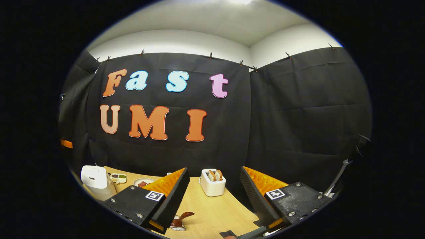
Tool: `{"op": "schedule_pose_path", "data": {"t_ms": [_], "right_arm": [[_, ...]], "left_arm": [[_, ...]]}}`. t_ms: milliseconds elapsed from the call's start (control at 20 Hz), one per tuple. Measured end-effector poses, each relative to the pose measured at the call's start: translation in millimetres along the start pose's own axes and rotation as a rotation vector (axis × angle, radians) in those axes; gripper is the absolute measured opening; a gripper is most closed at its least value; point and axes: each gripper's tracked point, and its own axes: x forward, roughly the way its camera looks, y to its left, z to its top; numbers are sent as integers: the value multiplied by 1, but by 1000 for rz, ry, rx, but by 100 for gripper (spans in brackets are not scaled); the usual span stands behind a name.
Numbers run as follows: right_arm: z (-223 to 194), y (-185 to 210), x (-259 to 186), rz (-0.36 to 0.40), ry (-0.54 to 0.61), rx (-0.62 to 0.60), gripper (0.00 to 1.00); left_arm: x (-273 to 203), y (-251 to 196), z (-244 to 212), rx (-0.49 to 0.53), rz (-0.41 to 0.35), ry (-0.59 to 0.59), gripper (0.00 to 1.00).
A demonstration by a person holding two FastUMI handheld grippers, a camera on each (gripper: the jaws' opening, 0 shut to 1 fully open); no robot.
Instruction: Close the left gripper, press the button to open the rice cooker; take a wooden spoon from the chopstick holder with the right hand, scoop a spoonful of rice and pour it into the rice cooker, then put the wooden spoon back into the chopstick holder.
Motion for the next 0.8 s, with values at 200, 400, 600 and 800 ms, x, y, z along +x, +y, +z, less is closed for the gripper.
{"op": "schedule_pose_path", "data": {"t_ms": [200,400,600,800], "right_arm": [[-4,-2,5,-10,13,2,96],[-9,-10,9,-32,25,-5,96],[-15,-13,14,-50,41,-7,96],[-21,-13,19,-59,60,-12,96]], "left_arm": [[43,12,-37,-6,-4,113,5],[80,25,-79,-27,17,207,4],[101,35,-109,-59,25,283,5],[110,40,-134,-45,37,335,4]]}}
